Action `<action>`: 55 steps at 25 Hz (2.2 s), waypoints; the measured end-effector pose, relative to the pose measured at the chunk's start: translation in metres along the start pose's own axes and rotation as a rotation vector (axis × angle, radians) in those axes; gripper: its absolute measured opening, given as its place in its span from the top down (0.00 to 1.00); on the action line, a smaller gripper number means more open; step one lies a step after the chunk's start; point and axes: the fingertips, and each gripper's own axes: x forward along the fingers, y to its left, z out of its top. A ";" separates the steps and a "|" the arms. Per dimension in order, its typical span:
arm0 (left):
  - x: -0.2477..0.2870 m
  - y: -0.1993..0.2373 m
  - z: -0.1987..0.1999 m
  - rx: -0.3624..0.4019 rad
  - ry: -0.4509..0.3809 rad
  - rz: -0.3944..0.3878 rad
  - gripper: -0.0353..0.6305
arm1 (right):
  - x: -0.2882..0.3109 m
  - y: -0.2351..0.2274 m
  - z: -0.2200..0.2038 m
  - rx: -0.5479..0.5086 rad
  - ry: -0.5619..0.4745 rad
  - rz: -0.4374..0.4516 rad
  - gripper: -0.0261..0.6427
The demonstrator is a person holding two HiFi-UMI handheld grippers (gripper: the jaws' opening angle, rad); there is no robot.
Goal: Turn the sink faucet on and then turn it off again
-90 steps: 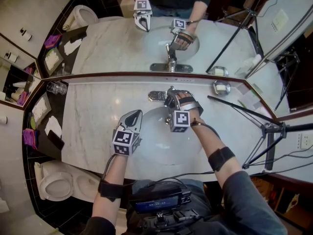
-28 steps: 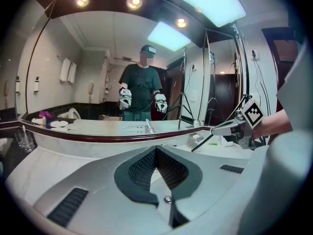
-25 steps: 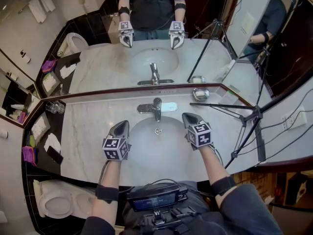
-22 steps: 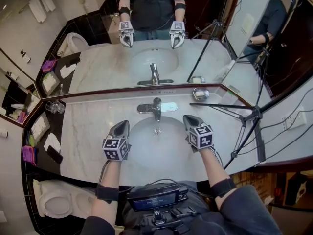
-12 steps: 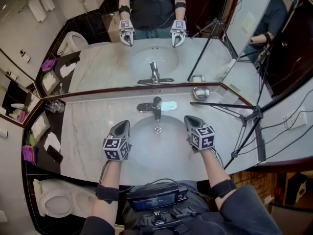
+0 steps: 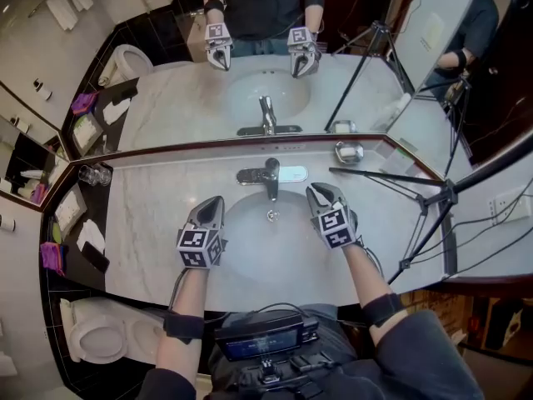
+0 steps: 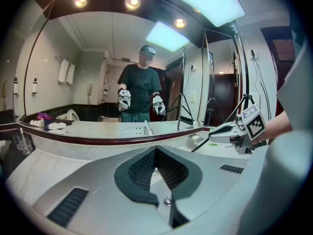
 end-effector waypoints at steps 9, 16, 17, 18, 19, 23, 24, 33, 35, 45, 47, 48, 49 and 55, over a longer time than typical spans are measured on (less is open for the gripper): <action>0.007 0.007 0.002 0.012 0.009 0.010 0.95 | 0.062 0.033 0.007 -0.456 0.045 0.085 0.67; 0.008 0.014 -0.001 0.018 0.020 0.023 0.95 | 0.106 0.056 0.009 -0.735 0.068 0.127 0.63; 0.008 0.015 -0.002 0.017 0.022 0.026 0.95 | 0.112 0.058 0.009 -0.761 0.069 0.131 0.63; 0.008 0.016 -0.003 0.016 0.023 0.028 0.95 | 0.118 0.060 0.009 -0.783 0.074 0.138 0.63; 0.008 0.018 -0.004 0.014 0.025 0.030 0.95 | 0.123 0.062 0.009 -0.803 0.083 0.147 0.63; 0.009 0.022 -0.006 0.007 0.030 0.038 0.95 | 0.139 0.069 0.004 -0.856 0.122 0.187 0.59; 0.010 0.023 -0.006 0.007 0.030 0.039 0.95 | 0.142 0.070 0.003 -0.871 0.126 0.190 0.59; 0.012 0.028 -0.010 0.002 0.037 0.043 0.95 | 0.153 0.084 -0.011 -0.942 0.158 0.232 0.65; 0.011 0.030 -0.011 -0.001 0.039 0.046 0.95 | 0.153 0.083 -0.009 -0.939 0.155 0.220 0.66; 0.016 0.029 -0.019 -0.016 0.046 0.043 0.95 | 0.153 0.084 -0.014 -0.957 0.169 0.208 0.72; 0.016 0.029 -0.018 -0.016 0.046 0.042 0.95 | 0.153 0.086 -0.016 -0.968 0.168 0.212 0.72; 0.016 0.029 -0.018 -0.016 0.046 0.041 0.95 | 0.152 0.088 -0.017 -0.978 0.166 0.212 0.72; 0.017 0.028 -0.018 -0.016 0.046 0.039 0.95 | 0.152 0.089 -0.018 -0.989 0.165 0.212 0.72; 0.021 0.025 -0.018 -0.017 0.046 0.035 0.95 | 0.149 0.099 -0.029 -1.028 0.166 0.231 0.72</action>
